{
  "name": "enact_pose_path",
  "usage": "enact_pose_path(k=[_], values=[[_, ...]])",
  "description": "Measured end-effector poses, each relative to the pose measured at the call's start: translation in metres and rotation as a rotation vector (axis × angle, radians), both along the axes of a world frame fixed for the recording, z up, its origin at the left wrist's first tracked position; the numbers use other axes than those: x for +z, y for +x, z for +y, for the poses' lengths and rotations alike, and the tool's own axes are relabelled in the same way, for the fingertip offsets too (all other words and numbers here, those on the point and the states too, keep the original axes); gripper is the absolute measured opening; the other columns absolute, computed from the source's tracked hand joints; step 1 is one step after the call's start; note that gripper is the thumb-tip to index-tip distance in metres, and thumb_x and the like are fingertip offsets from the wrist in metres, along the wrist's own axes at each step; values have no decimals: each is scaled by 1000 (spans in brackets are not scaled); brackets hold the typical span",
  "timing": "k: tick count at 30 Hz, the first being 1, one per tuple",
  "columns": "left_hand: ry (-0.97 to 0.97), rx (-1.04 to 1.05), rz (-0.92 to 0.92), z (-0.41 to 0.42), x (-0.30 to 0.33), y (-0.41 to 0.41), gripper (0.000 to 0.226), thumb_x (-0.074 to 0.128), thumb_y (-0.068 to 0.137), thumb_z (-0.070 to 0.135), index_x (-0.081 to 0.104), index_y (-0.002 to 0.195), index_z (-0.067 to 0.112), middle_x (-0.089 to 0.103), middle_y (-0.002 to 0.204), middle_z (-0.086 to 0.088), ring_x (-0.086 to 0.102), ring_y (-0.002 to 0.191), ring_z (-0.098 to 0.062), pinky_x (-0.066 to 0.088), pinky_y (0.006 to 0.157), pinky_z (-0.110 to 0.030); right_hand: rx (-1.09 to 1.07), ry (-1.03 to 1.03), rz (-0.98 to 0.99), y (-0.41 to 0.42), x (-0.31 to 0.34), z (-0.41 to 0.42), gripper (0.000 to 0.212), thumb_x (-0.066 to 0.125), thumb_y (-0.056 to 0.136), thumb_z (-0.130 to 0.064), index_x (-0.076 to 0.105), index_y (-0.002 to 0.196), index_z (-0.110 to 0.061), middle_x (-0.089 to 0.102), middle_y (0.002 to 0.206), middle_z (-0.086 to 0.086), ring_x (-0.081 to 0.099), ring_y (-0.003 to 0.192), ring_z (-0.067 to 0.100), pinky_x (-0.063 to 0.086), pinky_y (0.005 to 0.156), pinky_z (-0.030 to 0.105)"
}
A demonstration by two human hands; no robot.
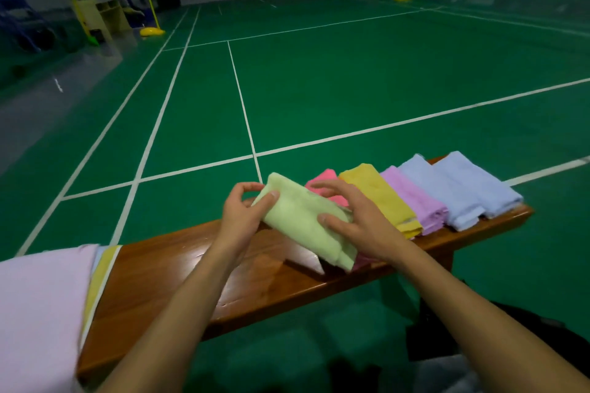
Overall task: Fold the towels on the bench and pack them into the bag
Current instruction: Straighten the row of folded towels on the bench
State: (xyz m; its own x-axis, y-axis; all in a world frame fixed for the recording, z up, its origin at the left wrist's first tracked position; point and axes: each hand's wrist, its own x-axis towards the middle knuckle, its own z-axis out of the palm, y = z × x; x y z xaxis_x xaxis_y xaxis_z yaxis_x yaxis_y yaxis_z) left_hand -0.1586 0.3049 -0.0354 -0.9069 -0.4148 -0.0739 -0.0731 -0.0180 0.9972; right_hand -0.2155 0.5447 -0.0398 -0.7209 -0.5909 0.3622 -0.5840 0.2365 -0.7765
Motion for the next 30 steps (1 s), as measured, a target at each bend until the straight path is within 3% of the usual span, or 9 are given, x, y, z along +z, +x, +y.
enact_pose_path(k=[4, 7, 11, 13, 15, 17, 19, 26, 30], values=[[-45, -109, -15, 67, 2, -46, 38, 84, 90, 21, 58, 117, 19, 75, 108, -17, 74, 86, -24, 61, 68, -40, -187, 15, 13, -30, -10, 61, 31, 67, 93, -32, 64, 119, -50, 63, 128, -14, 49, 126, 10, 42, 108, 39], [-70, -202, 2, 119, 15, -87, 38, 81, 92, 14, 57, 122, 15, 73, 105, -15, 70, 85, -27, 61, 72, -45, -361, -51, 16, -51, -17, 105, 22, 71, 94, -29, 70, 101, -49, 68, 117, -8, 52, 120, 12, 43, 106, 37], [-211, -228, 60, 168, 32, -141, 38, 80, 93, 21, 58, 123, 17, 69, 104, -15, 65, 80, -24, 56, 64, -33, -579, -135, 21, -75, -20, 141, 18, 75, 97, -23, 76, 104, -40, 66, 120, 0, 51, 122, 12, 41, 106, 31], [-459, -200, 25, 182, 28, -163, 46, 80, 89, 37, 56, 127, 24, 68, 111, -10, 69, 91, -28, 61, 79, -40, -636, -89, -37, -86, -28, 145, 22, 75, 96, -25, 75, 116, -35, 52, 134, 7, 46, 128, 10, 36, 114, 29], [-925, -212, -146, 192, 11, -169, 63, 74, 86, 53, 50, 140, 35, 61, 128, -8, 65, 110, -33, 55, 92, -45, -633, 137, -133, -95, -44, 145, 36, 71, 98, -32, 68, 133, -32, 37, 149, 12, 41, 136, 18, 33, 118, 34], [-1274, -286, -226, 200, -14, -162, 64, 65, 89, 59, 45, 148, 42, 53, 137, -10, 56, 122, -37, 49, 94, -46, -594, 447, -167, -98, -59, 141, 43, 56, 105, -43, 56, 148, -38, 36, 156, 13, 40, 139, 33, 35, 115, 46], [-1408, -334, -202, 204, -32, -155, 55, 55, 94, 60, 52, 145, 39, 51, 138, -12, 48, 124, -37, 47, 92, -47, -583, 529, -159, -99, -62, 138, 44, 43, 109, -45, 50, 152, -41, 42, 154, 12, 41, 135, 36, 37, 111, 49], [-1381, -368, -184, 199, -39, -156, 56, 50, 97, 60, 53, 147, 35, 48, 146, -11, 41, 131, -35, 45, 96, -48, -589, 589, -109, -99, -56, 134, 43, 40, 110, -43, 49, 152, -38, 44, 152, 12, 43, 131, 35, 40, 107, 49], [-1065, -275, -33, 180, -16, -143, 54, 58, 96, 57, 58, 143, 30, 51, 148, 2, 56, 128, -22, 50, 98, -41, -629, 681, -85, -94, -44, 129, 45, 45, 107, -46, 50, 151, -35, 38, 157, 14, 37, 137, 41, 37, 112, 52]])
